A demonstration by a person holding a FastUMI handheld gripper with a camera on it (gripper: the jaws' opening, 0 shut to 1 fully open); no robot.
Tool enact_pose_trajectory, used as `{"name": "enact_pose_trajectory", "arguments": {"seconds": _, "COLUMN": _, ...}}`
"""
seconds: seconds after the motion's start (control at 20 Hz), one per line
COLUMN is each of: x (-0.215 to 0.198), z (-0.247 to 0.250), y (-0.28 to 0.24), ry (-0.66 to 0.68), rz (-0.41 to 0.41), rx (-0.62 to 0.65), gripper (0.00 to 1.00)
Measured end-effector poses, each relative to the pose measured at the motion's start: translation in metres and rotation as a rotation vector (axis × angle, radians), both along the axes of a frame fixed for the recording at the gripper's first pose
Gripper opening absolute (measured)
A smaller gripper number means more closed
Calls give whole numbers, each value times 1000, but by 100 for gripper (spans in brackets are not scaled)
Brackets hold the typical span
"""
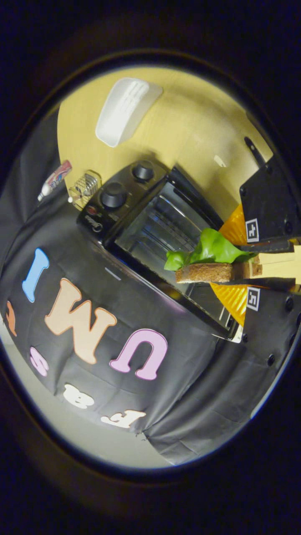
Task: Open the toaster oven, put the food inside, and close the toaster oven door.
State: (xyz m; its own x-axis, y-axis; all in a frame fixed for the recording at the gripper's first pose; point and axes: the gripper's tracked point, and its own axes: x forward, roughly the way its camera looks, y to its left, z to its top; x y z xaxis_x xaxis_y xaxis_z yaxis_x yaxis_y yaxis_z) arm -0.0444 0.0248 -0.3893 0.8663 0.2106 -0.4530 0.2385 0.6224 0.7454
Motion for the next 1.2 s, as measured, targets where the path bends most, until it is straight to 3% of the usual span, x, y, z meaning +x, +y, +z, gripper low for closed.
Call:
{"name": "enact_pose_trajectory", "arguments": {"seconds": 0.5, "x": 67, "z": -29, "y": 1, "ry": 2, "rz": -97, "rx": 149, "gripper": 24}}
{"name": "enact_pose_trajectory", "arguments": {"seconds": 0.8, "x": 86, "z": -38, "y": 4, "ry": 14, "rz": -80, "rx": 168, "gripper": 24}}
{"name": "enact_pose_trajectory", "arguments": {"seconds": 1.0, "x": 83, "z": -39, "y": -1, "ry": 25, "rz": -88, "rx": 130, "gripper": 34}}
{"name": "enact_pose_trajectory", "arguments": {"seconds": 1.2, "x": 78, "z": -34, "y": -16, "ry": 28, "rz": -110, "rx": 23, "gripper": 54}}
